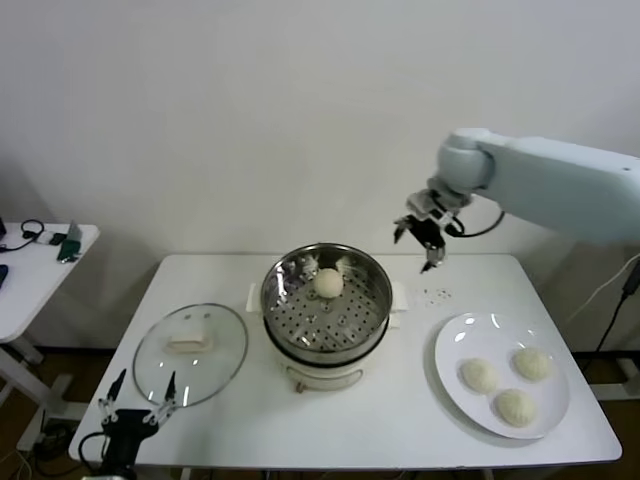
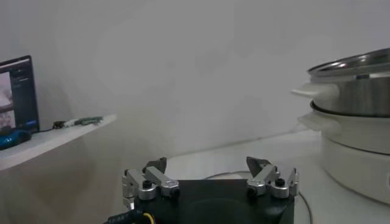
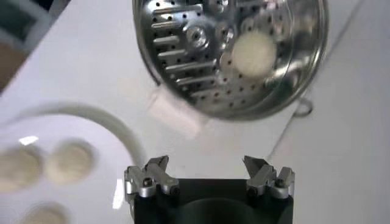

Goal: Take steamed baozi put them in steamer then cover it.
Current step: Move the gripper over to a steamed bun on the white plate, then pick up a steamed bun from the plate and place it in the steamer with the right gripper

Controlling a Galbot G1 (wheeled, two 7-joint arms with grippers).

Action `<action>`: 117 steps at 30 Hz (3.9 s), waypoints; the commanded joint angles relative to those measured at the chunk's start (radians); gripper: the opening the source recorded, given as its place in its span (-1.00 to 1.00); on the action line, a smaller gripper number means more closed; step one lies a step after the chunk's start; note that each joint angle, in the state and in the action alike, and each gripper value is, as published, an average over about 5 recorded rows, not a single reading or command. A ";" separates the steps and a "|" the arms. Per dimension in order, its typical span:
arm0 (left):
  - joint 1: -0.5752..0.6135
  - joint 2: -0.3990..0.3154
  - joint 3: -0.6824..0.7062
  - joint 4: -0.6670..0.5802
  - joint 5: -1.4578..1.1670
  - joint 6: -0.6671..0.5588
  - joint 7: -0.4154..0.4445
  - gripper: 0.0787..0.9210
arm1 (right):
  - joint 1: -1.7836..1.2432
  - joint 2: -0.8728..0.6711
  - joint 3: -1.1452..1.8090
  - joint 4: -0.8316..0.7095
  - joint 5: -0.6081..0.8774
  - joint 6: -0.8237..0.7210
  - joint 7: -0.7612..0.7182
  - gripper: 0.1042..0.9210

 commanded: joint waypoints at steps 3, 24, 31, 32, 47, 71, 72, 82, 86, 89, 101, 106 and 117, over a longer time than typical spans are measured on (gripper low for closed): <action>0.005 -0.006 0.002 0.001 0.000 -0.008 0.002 0.77 | -0.118 -0.295 -0.048 0.129 0.074 -0.219 0.062 0.76; 0.025 -0.019 -0.002 -0.009 -0.032 -0.015 0.013 0.77 | -0.627 -0.358 0.303 0.064 -0.161 -0.223 0.091 0.76; 0.025 -0.021 -0.003 -0.005 -0.026 -0.014 0.012 0.77 | -0.649 -0.315 0.326 0.038 -0.163 -0.226 0.102 0.76; 0.025 -0.021 -0.004 -0.004 -0.026 -0.015 0.012 0.77 | -0.650 -0.311 0.326 0.034 -0.164 -0.226 0.103 0.76; 0.022 -0.019 -0.004 0.009 -0.024 -0.015 0.011 0.77 | -0.660 -0.293 0.331 0.010 -0.189 -0.216 0.096 0.71; 0.036 -0.022 0.002 -0.011 -0.022 -0.011 0.024 0.77 | -0.510 -0.290 0.271 0.026 -0.096 -0.215 0.088 0.37; 0.036 -0.024 0.004 -0.015 -0.022 -0.010 0.024 0.77 | -0.464 -0.290 0.241 0.030 -0.072 -0.215 0.087 0.37; 0.041 -0.028 0.024 -0.036 -0.002 -0.010 0.023 0.77 | 0.097 -0.135 -0.094 0.020 0.241 -0.208 0.054 0.38; 0.051 -0.028 0.030 -0.047 0.003 -0.013 0.024 0.77 | 0.230 -0.023 -0.174 -0.016 0.357 -0.206 0.044 0.39; 0.062 -0.025 0.037 -0.063 -0.023 -0.011 0.025 0.77 | 0.281 0.054 -0.200 -0.037 0.429 -0.210 0.043 0.39; 0.068 -0.016 0.051 -0.102 -0.046 -0.007 0.038 0.77 | 0.168 0.355 -0.112 -0.045 0.537 -0.303 0.118 0.39; 0.065 -0.007 0.048 -0.107 -0.043 -0.001 0.040 0.77 | 0.088 0.475 -0.089 -0.080 0.529 -0.330 0.150 0.39; 0.060 0.002 0.047 -0.099 -0.047 0.002 0.023 0.77 | -0.060 0.636 -0.058 -0.167 0.503 -0.366 0.197 0.40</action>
